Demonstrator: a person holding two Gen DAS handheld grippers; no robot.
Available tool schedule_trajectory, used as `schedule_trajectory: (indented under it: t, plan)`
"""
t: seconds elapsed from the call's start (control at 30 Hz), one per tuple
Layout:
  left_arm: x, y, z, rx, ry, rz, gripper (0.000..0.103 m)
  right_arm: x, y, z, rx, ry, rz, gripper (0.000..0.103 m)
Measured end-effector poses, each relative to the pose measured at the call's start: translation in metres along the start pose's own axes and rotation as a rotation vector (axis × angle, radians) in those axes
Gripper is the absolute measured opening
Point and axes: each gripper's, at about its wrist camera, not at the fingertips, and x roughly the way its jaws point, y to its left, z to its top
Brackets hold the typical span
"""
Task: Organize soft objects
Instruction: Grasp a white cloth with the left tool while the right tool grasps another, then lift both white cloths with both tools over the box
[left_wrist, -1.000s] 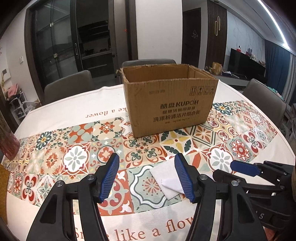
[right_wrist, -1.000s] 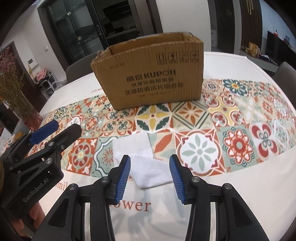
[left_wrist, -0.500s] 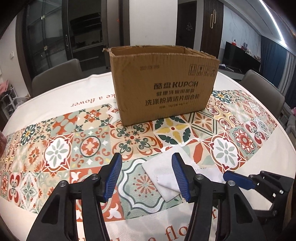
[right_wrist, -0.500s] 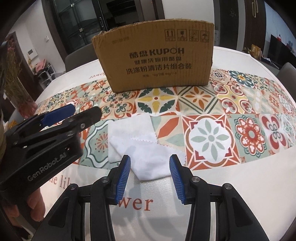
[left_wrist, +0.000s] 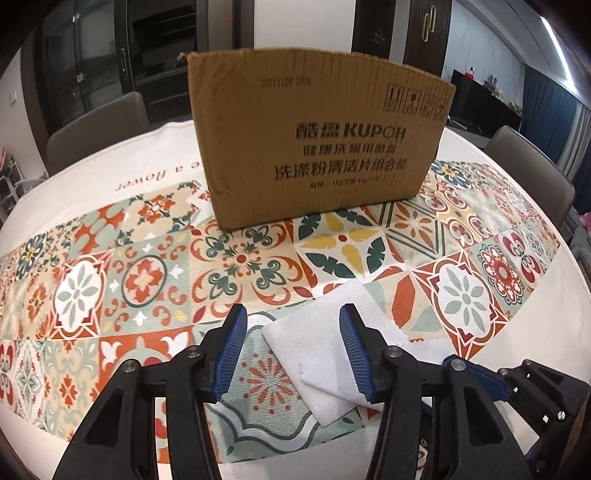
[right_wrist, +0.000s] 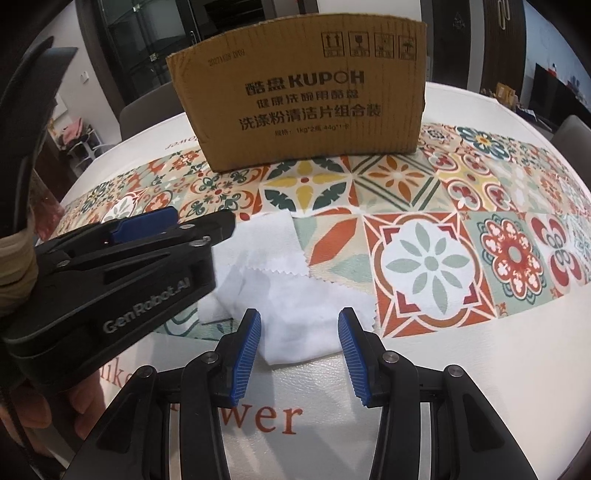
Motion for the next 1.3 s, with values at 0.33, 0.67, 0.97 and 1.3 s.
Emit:
schedule_trajectory:
  t: [0.33, 0.67, 0.97, 1.3]
  plan:
    - [0.019, -0.004, 0.001, 0.003, 0.05, 0.014, 0.051, 0.004, -0.002, 0.001, -0.007, -0.014, -0.011, 0.045]
    - [0.024, -0.006, -0.004, -0.006, 0.078, -0.032, 0.023, 0.005, 0.0, 0.001, -0.035, -0.025, -0.021, 0.046]
    - [0.019, -0.012, -0.001, -0.001, 0.064, -0.035, 0.009, 0.005, -0.001, 0.001, -0.078, -0.026, -0.046, 0.03]
    - [-0.018, -0.011, 0.005, 0.029, -0.045, 0.088, 0.009, 0.003, -0.011, 0.004, -0.063, -0.011, -0.005, 0.012]
